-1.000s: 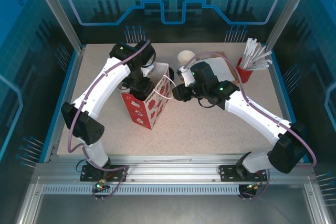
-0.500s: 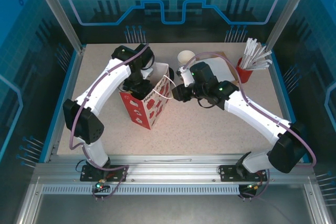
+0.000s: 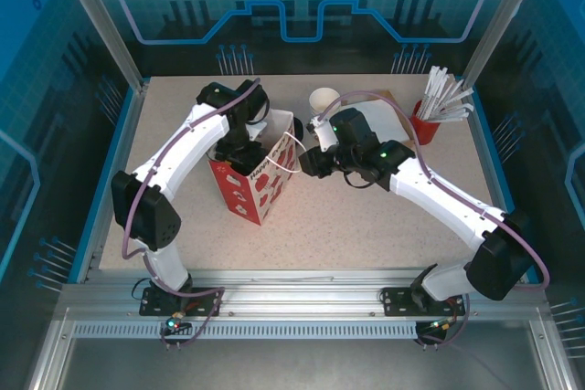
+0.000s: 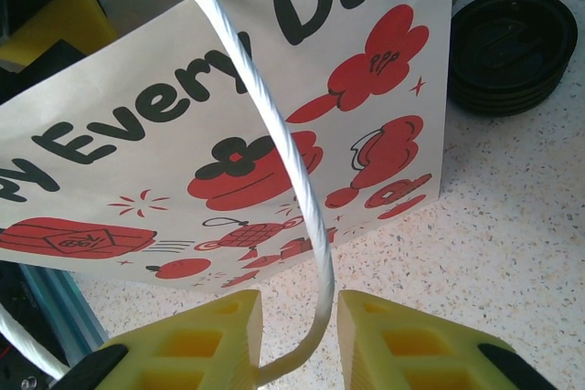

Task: Pack the takeout coffee

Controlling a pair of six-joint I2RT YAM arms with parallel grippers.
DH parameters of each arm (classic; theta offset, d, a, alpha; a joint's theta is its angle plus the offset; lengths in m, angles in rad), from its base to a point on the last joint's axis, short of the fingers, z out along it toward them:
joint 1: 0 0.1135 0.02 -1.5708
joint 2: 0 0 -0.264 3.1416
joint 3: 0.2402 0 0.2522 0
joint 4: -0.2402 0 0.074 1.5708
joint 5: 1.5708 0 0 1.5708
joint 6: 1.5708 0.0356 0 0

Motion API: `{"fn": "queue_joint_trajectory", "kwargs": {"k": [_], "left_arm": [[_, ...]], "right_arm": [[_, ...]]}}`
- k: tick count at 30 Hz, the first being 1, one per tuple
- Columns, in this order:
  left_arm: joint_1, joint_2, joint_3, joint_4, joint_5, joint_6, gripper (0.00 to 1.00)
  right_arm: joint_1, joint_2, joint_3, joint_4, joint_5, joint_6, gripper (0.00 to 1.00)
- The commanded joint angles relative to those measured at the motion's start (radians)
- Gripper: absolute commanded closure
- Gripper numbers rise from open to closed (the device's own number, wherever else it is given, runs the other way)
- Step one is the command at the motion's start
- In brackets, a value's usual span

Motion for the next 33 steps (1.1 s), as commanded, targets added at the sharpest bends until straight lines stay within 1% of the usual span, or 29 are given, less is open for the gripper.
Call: {"fn": "queue_joint_trajectory", "kwargs": {"k": [1, 16, 33], "left_arm": [[0.013, -0.004, -0.024, 0.005, 0.011, 0.007, 0.6], [0.014, 0.017, -0.087, 0.065, 0.014, 0.006, 0.6], [0.013, 0.044, -0.107, 0.089, 0.022, 0.007, 0.6]], "right_arm": [[0.02, 0.01, 0.019, -0.001, 0.012, -0.01, 0.7], [0.022, 0.017, 0.02, -0.001, 0.011, -0.007, 0.7], [0.023, 0.022, 0.022, -0.004, 0.011, -0.012, 0.7]]}}
